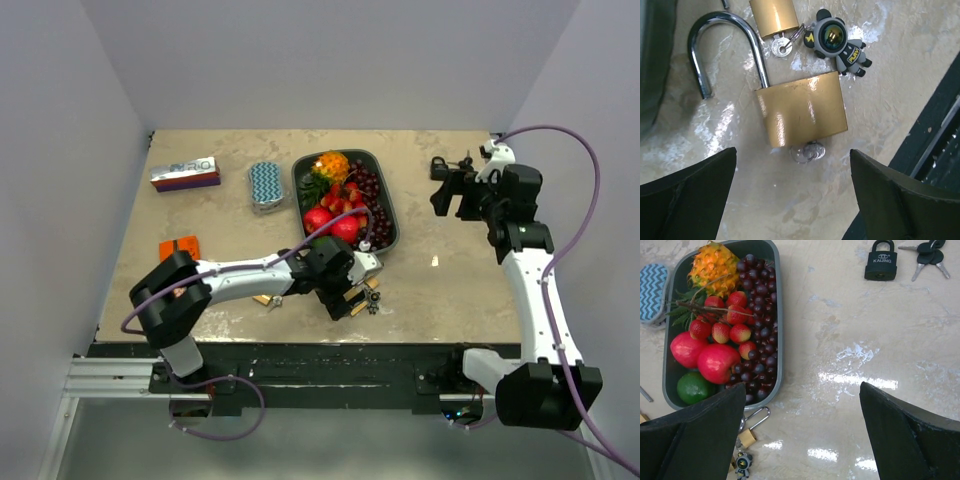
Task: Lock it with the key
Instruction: Pick up the lock from the center of the board.
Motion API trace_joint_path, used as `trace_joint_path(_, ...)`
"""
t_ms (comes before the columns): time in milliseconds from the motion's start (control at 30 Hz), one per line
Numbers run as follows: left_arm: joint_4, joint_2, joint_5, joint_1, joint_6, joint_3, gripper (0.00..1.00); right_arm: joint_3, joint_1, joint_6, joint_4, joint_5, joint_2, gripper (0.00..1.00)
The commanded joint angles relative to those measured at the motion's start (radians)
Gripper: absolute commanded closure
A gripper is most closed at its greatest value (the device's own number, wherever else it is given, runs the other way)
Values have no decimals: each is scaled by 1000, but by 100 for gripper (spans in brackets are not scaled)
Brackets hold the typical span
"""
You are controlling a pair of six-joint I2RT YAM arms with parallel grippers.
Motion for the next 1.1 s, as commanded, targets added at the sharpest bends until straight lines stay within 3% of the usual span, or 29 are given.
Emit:
trace_joint_path(0, 86, 61, -88, -44, -108, 67, 1, 0, -6, 38, -32, 51, -42, 1)
trace_joint_path(267, 83, 176, -118, -72, -165, 126, 1, 2, -6, 15, -47, 68, -68, 1)
trace_joint_path(467, 53, 213, -161, -73, -189, 120, 11, 16, -6, 10, -68, 74, -74, 1)
trace_joint_path(700, 14, 207, -148, -78, -203, 120, 47, 16, -6, 2, -75, 79, -73, 1)
trace_joint_path(767, 0, 193, -148, -81, -206, 123, 51, 14, -6, 5, -76, 77, -71, 1)
trace_joint_path(867, -19, 166, -137, -81, -212, 133, 68, 11, -6, 10, -82, 70, -71, 1)
trace_joint_path(1000, -30, 100, -97, -81, -223, 167, 98, 13, -6, 15, -87, 56, -68, 1)
trace_joint_path(1067, -11, 51, -79, -81, -232, 181, 100, 14, -6, 16, -87, 54, -74, 1)
